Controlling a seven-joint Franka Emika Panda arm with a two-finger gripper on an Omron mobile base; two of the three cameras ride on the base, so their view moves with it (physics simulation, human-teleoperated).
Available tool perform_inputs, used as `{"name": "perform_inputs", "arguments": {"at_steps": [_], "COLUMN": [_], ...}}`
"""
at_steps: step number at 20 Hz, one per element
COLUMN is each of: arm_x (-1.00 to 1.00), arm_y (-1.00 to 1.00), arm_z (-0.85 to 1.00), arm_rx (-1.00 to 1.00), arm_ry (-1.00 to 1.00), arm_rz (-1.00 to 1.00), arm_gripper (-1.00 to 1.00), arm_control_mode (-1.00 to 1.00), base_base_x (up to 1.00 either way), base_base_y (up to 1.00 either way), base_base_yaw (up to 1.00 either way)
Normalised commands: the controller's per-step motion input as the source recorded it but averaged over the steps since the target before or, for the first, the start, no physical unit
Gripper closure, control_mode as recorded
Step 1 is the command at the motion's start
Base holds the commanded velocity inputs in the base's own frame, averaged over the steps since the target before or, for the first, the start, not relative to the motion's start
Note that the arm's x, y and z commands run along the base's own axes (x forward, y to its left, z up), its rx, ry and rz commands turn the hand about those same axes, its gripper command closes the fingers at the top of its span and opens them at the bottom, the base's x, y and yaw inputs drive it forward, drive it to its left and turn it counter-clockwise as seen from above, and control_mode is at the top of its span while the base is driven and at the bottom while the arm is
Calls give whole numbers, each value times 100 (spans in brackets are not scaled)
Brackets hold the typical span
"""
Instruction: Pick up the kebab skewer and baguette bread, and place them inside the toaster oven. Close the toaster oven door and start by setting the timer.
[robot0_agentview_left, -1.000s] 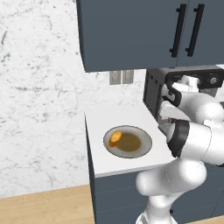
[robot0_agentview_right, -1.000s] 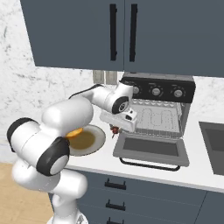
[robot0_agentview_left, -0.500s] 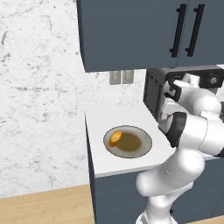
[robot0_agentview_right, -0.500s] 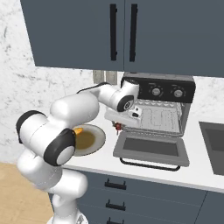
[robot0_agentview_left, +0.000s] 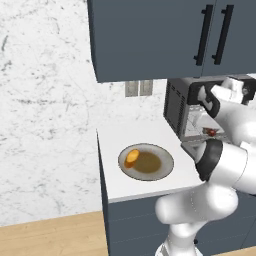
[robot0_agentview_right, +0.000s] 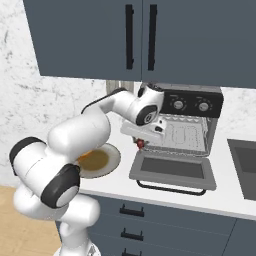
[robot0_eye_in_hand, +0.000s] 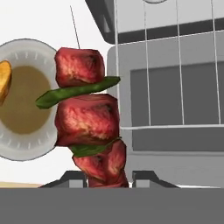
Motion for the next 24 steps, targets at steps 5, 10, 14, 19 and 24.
{"name": "perform_inputs", "arguments": {"at_steps": [5,10,14,19,24], "arm_x": [7,20,11,48,30], "arm_y": [-39,-46,-11,-4,-7], "arm_z": [27,-7,-42,-9,4], "arm_rx": [1,10,13,6,1], "arm_ry": [0,0,-13,-11,-2], "arm_rz": [0,0,0,0,0], "arm_gripper": [100,100,100,100,100], "arm_control_mode": [-100,-100,-100,-100,-100], "base_base_x": [0,0,0,0,0], "base_base_y": [0,0,0,0,0], "base_base_yaw": [0,0,0,0,0]}}
